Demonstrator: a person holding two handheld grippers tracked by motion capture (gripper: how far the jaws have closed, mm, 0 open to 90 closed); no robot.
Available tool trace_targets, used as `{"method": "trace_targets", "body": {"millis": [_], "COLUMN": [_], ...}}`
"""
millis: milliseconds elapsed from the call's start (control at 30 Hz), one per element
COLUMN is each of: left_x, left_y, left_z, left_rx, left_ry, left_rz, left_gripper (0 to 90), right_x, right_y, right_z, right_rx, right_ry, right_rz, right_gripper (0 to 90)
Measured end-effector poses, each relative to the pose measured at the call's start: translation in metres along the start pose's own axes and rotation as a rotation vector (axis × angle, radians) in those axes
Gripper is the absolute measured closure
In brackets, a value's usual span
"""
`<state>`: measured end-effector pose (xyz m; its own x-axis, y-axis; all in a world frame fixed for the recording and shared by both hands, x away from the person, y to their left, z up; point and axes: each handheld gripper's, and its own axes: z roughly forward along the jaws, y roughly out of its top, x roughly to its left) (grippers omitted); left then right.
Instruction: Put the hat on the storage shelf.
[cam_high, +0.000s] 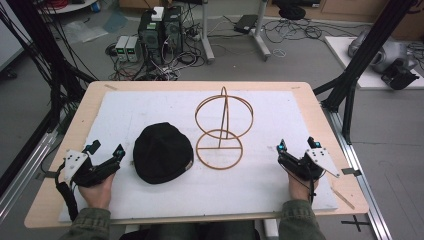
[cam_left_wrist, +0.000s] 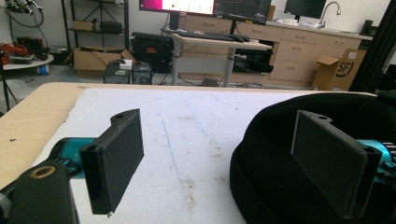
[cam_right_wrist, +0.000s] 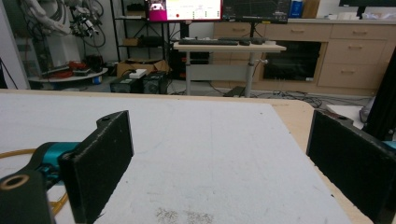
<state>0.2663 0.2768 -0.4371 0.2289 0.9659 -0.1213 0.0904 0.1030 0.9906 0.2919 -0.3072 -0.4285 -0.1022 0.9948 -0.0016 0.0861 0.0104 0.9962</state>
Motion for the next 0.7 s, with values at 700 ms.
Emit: {"method": "trace_targets", "body": {"millis": [700], "left_x": [0.0003], "left_y": [-0.0014], "left_z": [0.0027], "left_rx": [0.015], "left_ry": [-0.019], "left_rz": [-0.019], "left_gripper": [17.1], "right_x": [-0.0020], "right_y": [-0.0012], "right_z": [-0.0003], "right_rx": [0.009], "right_ry": [0.005], "right_rz": [0.013], "right_gripper": [6.3]}}
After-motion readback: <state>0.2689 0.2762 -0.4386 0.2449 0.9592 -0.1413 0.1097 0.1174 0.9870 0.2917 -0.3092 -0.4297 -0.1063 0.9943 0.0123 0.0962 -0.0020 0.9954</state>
